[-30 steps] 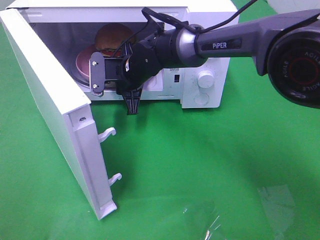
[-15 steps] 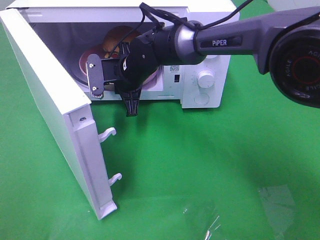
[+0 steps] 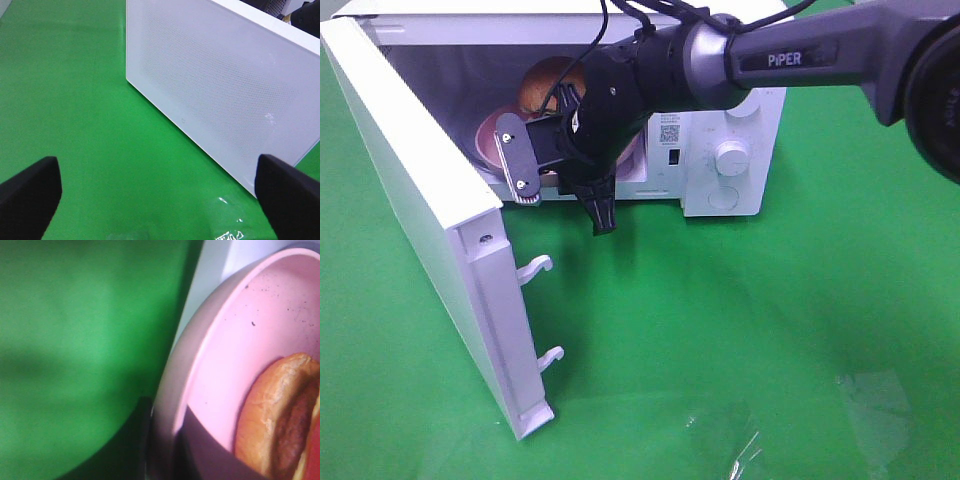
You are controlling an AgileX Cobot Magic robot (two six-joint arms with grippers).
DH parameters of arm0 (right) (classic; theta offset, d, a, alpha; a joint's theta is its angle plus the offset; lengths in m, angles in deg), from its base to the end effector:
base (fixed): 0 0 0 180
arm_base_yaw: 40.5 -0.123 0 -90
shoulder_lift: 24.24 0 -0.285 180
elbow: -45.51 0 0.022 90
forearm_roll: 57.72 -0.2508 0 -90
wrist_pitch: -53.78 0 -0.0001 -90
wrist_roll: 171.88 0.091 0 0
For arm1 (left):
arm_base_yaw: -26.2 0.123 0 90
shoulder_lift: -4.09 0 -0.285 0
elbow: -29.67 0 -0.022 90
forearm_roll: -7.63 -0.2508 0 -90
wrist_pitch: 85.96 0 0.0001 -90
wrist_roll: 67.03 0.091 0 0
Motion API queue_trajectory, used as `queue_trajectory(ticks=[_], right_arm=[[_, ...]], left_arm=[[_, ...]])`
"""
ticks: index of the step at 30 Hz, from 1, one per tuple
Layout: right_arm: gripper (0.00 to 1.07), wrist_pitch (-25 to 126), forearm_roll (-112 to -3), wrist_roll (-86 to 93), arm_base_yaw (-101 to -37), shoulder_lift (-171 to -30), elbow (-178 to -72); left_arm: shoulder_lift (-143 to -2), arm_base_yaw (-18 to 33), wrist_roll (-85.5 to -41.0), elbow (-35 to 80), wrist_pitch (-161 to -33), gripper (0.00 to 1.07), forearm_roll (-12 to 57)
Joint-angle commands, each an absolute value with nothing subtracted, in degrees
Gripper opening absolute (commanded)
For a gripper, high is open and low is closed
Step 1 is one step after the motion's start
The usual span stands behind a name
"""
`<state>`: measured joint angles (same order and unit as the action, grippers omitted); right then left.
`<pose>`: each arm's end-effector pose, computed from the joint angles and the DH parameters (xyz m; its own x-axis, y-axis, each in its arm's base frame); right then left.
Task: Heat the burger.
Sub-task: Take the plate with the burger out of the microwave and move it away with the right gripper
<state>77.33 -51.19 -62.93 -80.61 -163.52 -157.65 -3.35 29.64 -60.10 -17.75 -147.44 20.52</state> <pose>0.3926 0.3253 0.1490 0.4747 -0.8730 -0.1119 -0.7063 -0.3021 -0.6402 -0.0087 -0.0184 0.2834 -0.4318 -0.0141 -0.9019 0.1227 0.9897 -0.0741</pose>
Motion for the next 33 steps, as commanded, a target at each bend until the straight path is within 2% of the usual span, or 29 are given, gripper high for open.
queue_trajectory(ticks=[1,6,9,15,33], right_arm=[[0.0,72.5,-50.6,-68.3,-80.6,-159.2,-153.6],[0.0,66.6,-50.6,-71.5,-80.6,-154.6,-145.9],[0.0,65.8,-50.6,-72.2,-80.6,-153.9,-144.9],[0.0,61.4,-55.4,-78.3,-80.6,-149.0,-136.2],[0.0,58.2,-62.7,-82.2,-80.6,-137.6,-122.0]], left_arm=[[-2.5,29.8,-60.1,-18.0,-147.1,0.97,20.9],[-2.5,29.8,-60.1,-18.0,-147.1,0.97,20.9],[-2.5,29.8,-60.1,-18.0,-147.1,0.97,20.9],[-2.5,29.8,-60.1,-18.0,-147.1,0.97,20.9],[-2.5,29.8,-60.1,-18.0,-147.1,0.97,20.9]])
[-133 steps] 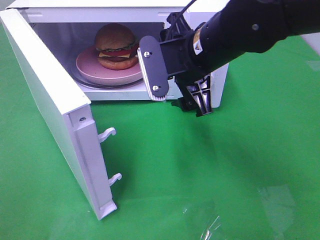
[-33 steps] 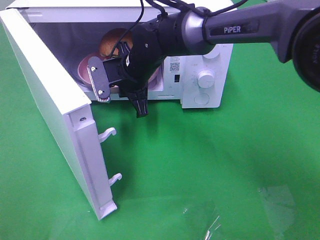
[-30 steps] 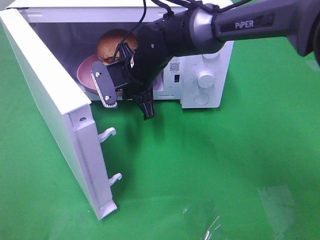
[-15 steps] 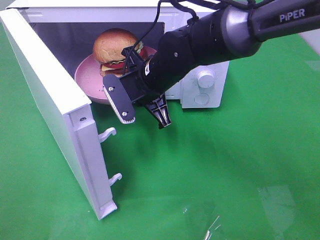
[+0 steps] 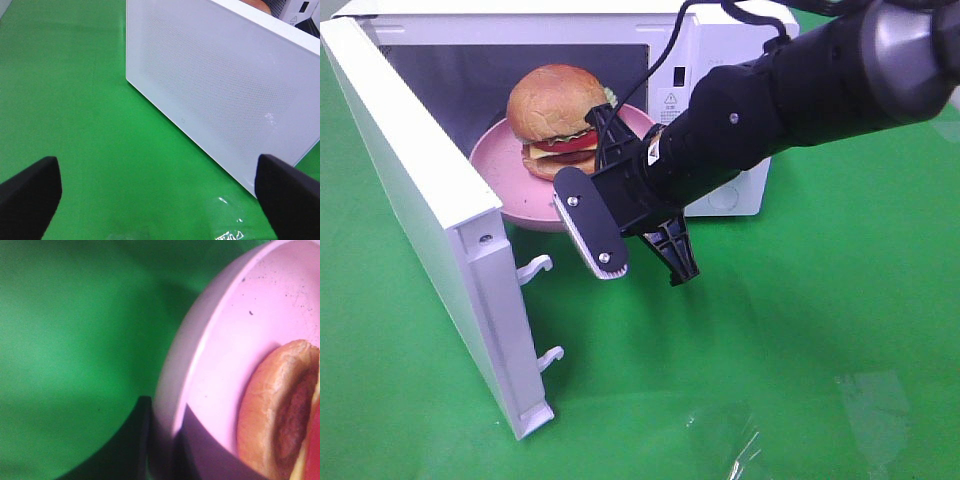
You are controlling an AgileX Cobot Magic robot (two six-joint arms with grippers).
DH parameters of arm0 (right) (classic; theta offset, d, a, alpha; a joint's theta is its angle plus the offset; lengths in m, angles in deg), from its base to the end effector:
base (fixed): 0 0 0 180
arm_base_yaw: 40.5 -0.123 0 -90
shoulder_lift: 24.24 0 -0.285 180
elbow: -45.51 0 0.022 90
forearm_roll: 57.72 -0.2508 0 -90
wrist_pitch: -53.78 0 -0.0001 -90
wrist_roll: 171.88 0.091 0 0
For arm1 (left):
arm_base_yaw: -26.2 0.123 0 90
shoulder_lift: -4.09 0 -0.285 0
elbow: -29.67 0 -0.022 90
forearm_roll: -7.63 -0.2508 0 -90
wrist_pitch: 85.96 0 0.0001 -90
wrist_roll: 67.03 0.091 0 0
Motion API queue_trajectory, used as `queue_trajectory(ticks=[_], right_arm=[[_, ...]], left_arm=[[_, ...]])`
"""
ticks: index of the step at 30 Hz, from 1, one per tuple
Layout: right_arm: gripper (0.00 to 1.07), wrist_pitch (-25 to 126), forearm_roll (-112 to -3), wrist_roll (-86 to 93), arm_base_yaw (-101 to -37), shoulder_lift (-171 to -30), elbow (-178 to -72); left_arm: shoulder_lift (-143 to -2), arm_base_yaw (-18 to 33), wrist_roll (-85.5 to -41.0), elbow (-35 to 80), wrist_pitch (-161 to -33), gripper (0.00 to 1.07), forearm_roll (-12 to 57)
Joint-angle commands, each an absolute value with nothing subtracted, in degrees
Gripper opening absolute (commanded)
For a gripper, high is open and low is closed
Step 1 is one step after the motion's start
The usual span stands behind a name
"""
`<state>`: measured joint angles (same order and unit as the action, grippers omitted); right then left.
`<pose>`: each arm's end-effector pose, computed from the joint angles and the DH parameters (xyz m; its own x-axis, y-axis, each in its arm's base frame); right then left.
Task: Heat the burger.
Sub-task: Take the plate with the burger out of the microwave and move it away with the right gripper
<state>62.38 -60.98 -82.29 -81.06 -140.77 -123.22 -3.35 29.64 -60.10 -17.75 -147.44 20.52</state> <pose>0.3046 0.2618 0.1757 0.6269 -0.7781 -0.0400 -0.5815 -0.4331 -0.6887 -0.0087 -0.0184 0.2834 -0.4318 -0.0141 -0.9019 0.1227 0.9897 -0.0741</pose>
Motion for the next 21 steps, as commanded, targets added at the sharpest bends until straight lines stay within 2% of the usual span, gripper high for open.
queue_trajectory(ticks=[1,18,21], right_arm=[[0.0,58.2,-62.7,-82.2,-80.6,-137.6,-122.0],[0.0,56.5,-60.8,-76.9,-80.6,-119.6,-101.6],[0.0,56.5,-60.2,-75.8,-80.6,-118.7,-100.9]], left_arm=[[-2.5,29.8,-60.1,-18.0,-147.1,0.97,20.9],[-2.5,29.8,-60.1,-18.0,-147.1,0.97,20.9],[-2.5,29.8,-60.1,-18.0,-147.1,0.97,20.9]])
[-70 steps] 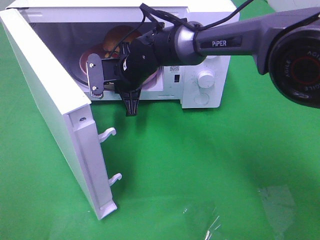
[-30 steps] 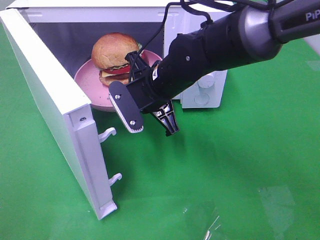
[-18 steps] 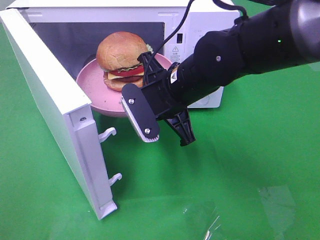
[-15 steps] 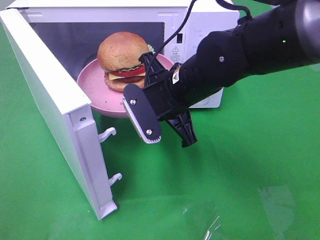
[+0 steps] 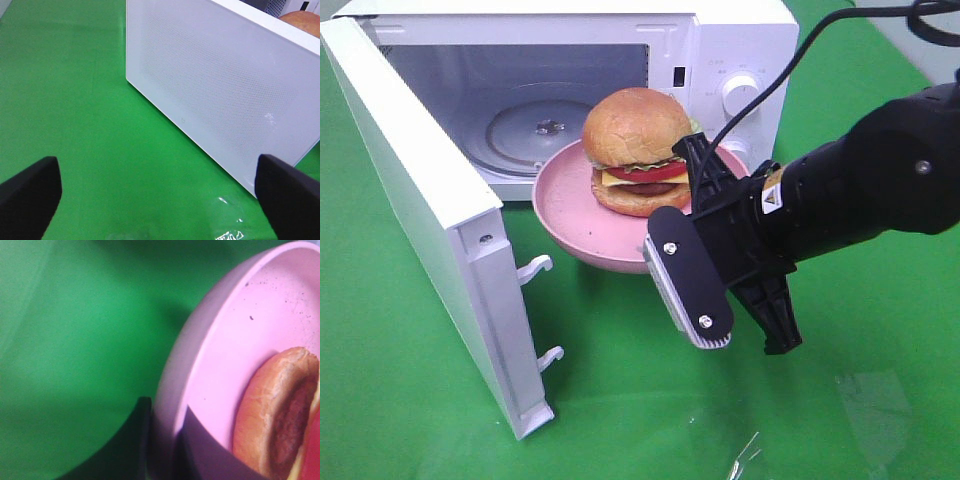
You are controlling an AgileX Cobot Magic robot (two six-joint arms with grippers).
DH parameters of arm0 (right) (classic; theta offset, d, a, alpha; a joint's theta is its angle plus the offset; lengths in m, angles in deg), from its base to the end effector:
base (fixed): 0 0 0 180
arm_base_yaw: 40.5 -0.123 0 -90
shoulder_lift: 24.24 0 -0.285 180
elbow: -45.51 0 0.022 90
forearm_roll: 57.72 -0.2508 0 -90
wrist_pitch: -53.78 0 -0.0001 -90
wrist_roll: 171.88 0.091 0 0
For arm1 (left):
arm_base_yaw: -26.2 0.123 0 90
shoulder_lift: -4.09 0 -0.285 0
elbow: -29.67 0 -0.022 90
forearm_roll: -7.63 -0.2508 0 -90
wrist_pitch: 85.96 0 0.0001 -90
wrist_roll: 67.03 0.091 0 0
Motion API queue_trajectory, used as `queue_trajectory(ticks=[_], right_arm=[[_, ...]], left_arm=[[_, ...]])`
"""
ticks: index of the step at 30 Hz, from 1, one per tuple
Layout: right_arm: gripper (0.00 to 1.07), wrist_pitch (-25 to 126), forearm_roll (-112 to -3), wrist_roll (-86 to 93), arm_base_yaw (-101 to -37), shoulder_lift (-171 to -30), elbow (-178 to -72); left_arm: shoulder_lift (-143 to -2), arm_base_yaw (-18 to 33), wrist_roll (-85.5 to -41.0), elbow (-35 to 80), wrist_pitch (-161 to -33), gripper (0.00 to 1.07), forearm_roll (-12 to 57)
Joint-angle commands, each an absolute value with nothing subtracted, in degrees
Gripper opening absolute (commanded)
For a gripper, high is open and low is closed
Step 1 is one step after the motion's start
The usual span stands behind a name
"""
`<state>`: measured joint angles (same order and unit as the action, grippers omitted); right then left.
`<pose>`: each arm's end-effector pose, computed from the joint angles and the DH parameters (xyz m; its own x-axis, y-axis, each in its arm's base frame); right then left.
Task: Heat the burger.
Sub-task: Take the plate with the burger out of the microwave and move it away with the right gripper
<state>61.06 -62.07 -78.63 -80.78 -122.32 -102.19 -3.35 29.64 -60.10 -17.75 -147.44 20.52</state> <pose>0.2333 0.1989 0.1921 0.5715 -0.8150 -0.0957 -0.6446 -0.3737 -0.6670 -0.0087 -0.0184 0.2834 -0.4318 -0.0141 -0.9019 0.1227 0.9897 -0.0741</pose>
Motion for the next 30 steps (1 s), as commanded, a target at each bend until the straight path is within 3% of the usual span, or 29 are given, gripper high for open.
queue_trajectory(ticks=[1,14,30], right_arm=[[0.0,56.5,-58.5,-73.2,-80.8,-116.8,-99.3],[0.0,62.0,-49.8,-62.6,-80.8,-101.8,-92.5],[0.0,84.7,-33.7,-36.8,-80.8,-84.7,-89.6]], left_arm=[[-2.5,29.8,-60.1,-18.0,-147.1,0.97,20.9],[-2.5,29.8,-60.1,-18.0,-147.1,0.97,20.9],[-2.5,29.8,-60.1,-18.0,-147.1,0.97,20.9]])
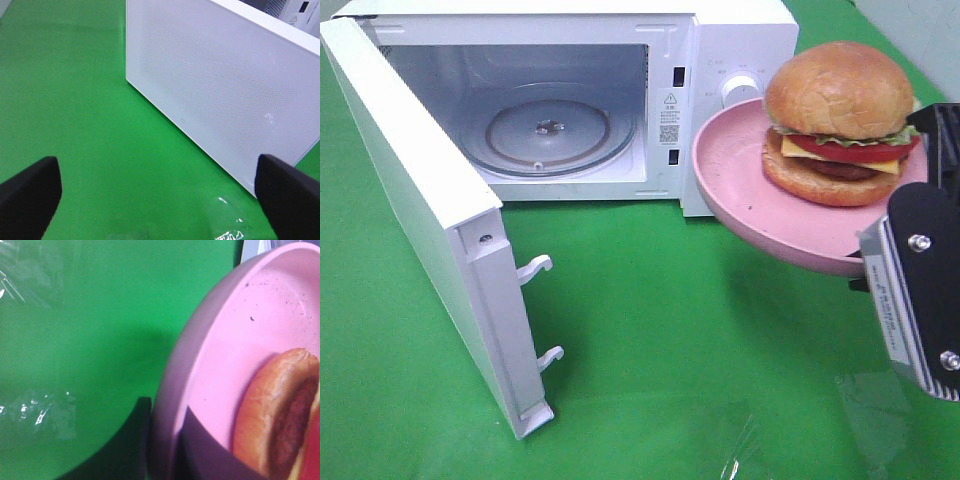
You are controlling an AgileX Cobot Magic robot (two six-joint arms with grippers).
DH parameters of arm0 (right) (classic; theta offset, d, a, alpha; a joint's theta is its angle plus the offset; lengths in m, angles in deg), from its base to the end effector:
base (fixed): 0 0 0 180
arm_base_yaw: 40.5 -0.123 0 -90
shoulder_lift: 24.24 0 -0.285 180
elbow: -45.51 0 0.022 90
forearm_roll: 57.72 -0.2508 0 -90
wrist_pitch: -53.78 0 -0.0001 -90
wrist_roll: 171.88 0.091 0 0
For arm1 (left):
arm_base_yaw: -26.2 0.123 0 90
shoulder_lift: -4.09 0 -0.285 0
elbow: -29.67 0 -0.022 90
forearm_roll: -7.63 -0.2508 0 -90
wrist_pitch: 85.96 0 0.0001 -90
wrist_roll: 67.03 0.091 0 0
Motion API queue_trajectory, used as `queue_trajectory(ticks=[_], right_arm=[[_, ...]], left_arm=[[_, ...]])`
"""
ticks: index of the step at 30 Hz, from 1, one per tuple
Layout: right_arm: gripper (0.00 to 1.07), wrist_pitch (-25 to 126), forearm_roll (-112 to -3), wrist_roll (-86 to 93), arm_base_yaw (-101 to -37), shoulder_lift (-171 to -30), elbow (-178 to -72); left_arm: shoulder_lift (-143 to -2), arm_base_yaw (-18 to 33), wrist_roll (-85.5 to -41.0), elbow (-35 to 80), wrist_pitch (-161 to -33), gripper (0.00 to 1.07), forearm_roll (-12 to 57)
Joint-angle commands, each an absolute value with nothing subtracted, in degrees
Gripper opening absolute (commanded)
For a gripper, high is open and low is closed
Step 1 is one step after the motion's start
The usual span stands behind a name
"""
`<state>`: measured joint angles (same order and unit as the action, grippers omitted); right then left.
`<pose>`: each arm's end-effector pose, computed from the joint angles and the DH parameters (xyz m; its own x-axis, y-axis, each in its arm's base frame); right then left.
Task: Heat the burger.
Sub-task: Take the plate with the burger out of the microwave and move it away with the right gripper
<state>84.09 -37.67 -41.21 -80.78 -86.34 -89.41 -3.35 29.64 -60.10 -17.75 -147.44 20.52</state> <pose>0.1437 0.1011 0.2573 0.2851 -0.9451 -0.1594 -0.7186 -0.1008 -0.6881 -0.0087 -0.0184 0.2834 -0.4318 -0.0141 -0.9019 0.1227 0.9897 -0.0741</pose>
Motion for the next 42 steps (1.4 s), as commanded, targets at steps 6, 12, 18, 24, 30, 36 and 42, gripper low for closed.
queue_trajectory(ticks=[6,12,18,24,30,36,42], right_arm=[[0.0,89.8,-30.6,-28.1,-80.8,-84.9,-89.6],[0.0,93.5,-24.2,-12.9,-80.8,-84.9,-89.6],[0.0,97.6,-20.2,-3.2,-80.8,-86.4,-89.6],[0.0,99.9,-16.0,12.6,-80.8,-92.6,-89.6],[0.0,99.8,-13.3,24.8,-80.8,-98.1,-89.6],[0.0,100.4,-8.3,38.1,-80.8,-107.1,-89.6],[0.0,102.5,-3.5,56.0,-80.7,-114.9,-89.6]], left_arm=[[-2.5,29.8,-60.1,-18.0,-147.1,0.97,20.9],[-2.5,29.8,-60.1,-18.0,-147.1,0.97,20.9],[-2.5,29.8,-60.1,-18.0,-147.1,0.97,20.9],[-2.5,29.8,-60.1,-18.0,-147.1,0.97,20.9],[-2.5,29.8,-60.1,-18.0,-147.1,0.97,20.9],[-2.5,29.8,-60.1,-18.0,-147.1,0.97,20.9],[-2.5,29.8,-60.1,-18.0,-147.1,0.97,20.9]])
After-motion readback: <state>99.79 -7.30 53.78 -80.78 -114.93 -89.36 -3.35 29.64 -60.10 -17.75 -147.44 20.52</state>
